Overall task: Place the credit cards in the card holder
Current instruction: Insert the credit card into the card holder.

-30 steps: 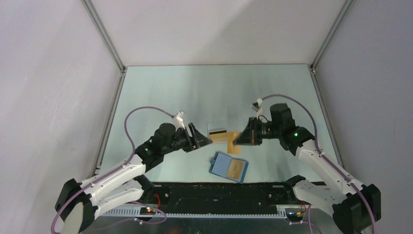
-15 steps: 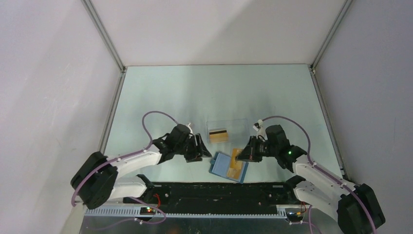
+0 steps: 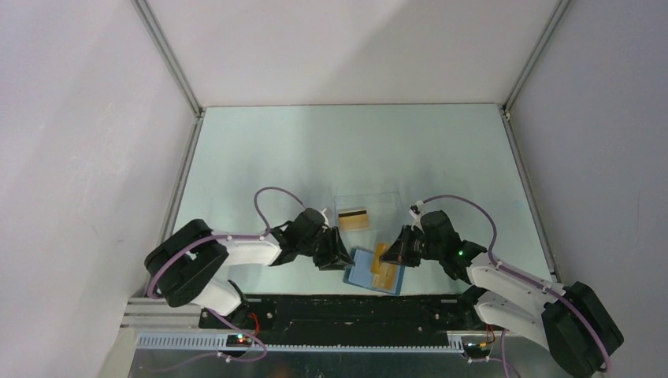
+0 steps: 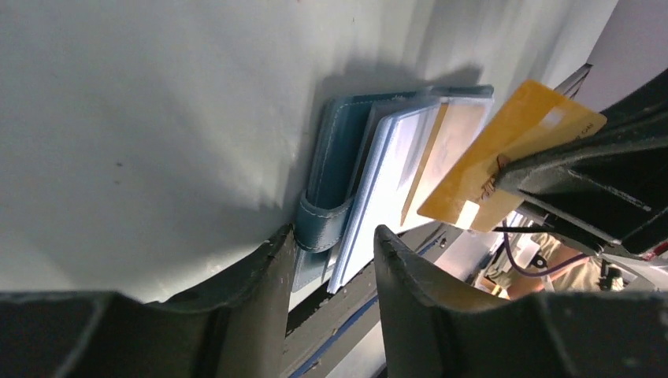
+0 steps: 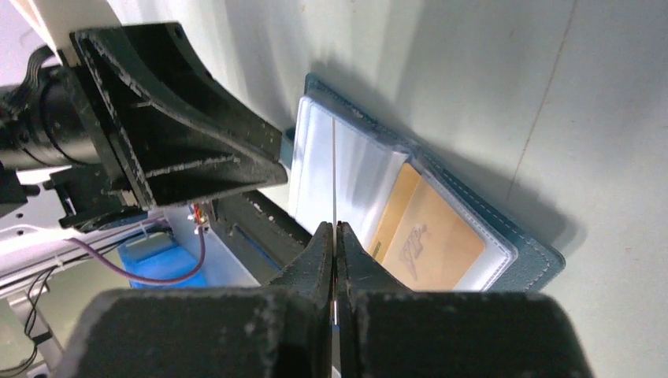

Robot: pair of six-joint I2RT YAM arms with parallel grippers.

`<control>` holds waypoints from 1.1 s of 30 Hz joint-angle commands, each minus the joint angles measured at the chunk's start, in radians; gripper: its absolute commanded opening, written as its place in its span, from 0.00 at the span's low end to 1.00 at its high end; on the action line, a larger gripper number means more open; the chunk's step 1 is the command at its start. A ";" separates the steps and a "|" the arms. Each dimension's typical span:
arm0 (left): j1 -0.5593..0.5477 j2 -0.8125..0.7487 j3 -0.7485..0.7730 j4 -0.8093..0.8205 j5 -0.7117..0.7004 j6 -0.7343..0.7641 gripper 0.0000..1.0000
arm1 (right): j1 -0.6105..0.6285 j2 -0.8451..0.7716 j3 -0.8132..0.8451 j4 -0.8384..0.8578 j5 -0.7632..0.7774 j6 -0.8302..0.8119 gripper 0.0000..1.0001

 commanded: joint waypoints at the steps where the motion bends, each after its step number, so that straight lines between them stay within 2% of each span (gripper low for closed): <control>1: -0.042 0.009 -0.024 0.074 -0.007 -0.067 0.46 | -0.002 0.002 -0.002 -0.014 0.066 -0.011 0.00; 7: -0.088 0.004 -0.042 0.084 -0.046 -0.120 0.37 | -0.025 -0.008 -0.002 -0.100 0.071 -0.059 0.00; 12: -0.116 0.038 -0.033 0.089 -0.055 -0.134 0.35 | -0.053 -0.046 0.000 -0.149 0.016 -0.096 0.00; 22: -0.122 0.084 -0.018 0.091 -0.050 -0.130 0.32 | -0.097 -0.051 0.018 -0.231 0.008 -0.202 0.00; 27: -0.122 0.089 -0.023 0.090 -0.058 -0.131 0.27 | -0.150 -0.073 0.026 -0.274 -0.010 -0.236 0.00; 33: -0.123 0.109 -0.017 0.091 -0.055 -0.126 0.25 | -0.163 -0.063 0.011 -0.247 -0.038 -0.242 0.00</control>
